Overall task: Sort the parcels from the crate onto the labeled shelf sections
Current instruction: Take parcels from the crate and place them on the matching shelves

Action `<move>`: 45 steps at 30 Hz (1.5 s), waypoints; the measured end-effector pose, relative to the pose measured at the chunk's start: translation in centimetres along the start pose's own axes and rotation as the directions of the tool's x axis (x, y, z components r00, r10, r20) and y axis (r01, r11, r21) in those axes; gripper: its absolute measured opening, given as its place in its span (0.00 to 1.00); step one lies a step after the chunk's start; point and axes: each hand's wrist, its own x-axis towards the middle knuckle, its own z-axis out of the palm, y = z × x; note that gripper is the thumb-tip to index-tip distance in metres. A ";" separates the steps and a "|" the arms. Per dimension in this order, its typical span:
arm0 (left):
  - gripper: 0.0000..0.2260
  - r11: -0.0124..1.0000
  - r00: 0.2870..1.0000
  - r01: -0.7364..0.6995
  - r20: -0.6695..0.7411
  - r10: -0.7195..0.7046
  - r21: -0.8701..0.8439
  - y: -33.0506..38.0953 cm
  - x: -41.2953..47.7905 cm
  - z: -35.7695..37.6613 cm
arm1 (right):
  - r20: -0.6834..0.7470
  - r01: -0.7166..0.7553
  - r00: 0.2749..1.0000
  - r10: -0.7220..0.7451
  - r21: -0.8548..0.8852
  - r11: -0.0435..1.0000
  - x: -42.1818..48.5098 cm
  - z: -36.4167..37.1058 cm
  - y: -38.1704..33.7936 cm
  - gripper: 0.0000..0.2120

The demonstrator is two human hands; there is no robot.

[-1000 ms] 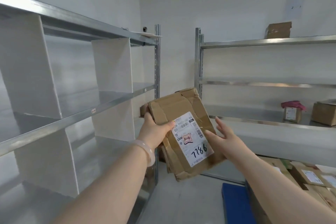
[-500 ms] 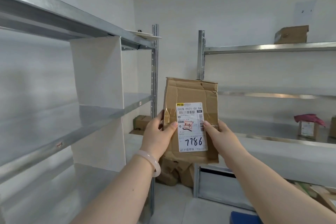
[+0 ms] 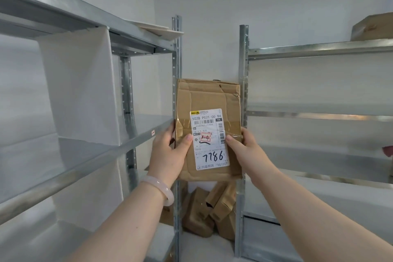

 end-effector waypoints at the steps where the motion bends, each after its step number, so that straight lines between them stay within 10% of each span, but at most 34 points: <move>1: 0.09 1.000 0.999 -0.017 -0.039 0.018 0.024 -0.5 1.2 0.7 | 0.021 0.018 1.000 -0.018 0.020 1.000 1.7 0.0 0.4 0.26; 31: 0.32 0.905 0.870 0.184 -0.492 0.032 0.384 -14.7 21.9 -4.3 | 0.525 0.237 0.771 -0.360 0.288 0.928 32.4 20.9 3.5 0.21; 45: 0.40 0.769 0.673 0.501 -0.738 -0.057 0.398 -18.4 23.2 -3.6 | 0.776 0.197 0.494 -0.393 0.340 0.919 38.6 29.6 6.7 0.19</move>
